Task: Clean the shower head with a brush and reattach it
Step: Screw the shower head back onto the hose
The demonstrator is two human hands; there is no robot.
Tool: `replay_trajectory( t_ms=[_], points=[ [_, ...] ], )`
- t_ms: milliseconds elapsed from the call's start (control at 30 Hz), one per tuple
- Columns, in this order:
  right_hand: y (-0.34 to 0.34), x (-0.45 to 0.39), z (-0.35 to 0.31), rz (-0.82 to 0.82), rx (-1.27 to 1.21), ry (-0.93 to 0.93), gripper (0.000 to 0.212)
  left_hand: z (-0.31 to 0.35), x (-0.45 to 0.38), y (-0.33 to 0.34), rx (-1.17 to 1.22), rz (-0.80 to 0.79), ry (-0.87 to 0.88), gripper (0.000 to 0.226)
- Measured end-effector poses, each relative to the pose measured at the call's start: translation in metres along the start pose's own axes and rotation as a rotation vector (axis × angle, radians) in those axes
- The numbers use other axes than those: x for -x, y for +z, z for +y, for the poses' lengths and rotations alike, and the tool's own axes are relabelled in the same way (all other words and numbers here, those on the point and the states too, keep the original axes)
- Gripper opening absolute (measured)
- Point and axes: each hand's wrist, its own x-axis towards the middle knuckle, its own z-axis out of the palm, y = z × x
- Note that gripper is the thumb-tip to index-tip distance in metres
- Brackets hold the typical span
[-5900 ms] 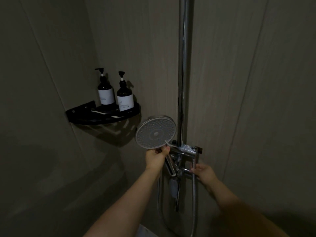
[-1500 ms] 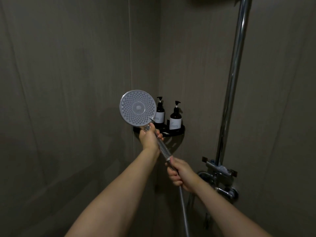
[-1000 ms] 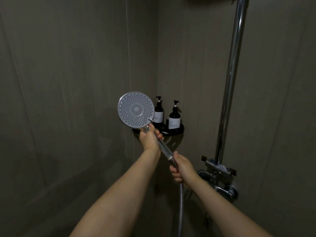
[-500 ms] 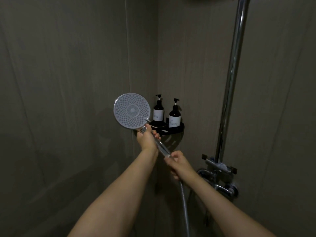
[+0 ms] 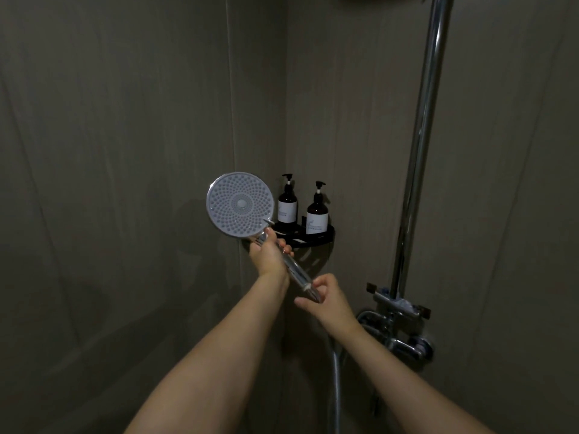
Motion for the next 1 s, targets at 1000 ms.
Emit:
replay_trajectory(
  t_ms=[1000],
  points=[
    [0.0,0.004,-0.014,0.057,0.087,-0.039,0.016,0.007,0.003,-0.002,0.039,0.005,0.015,0.014]
  ],
)
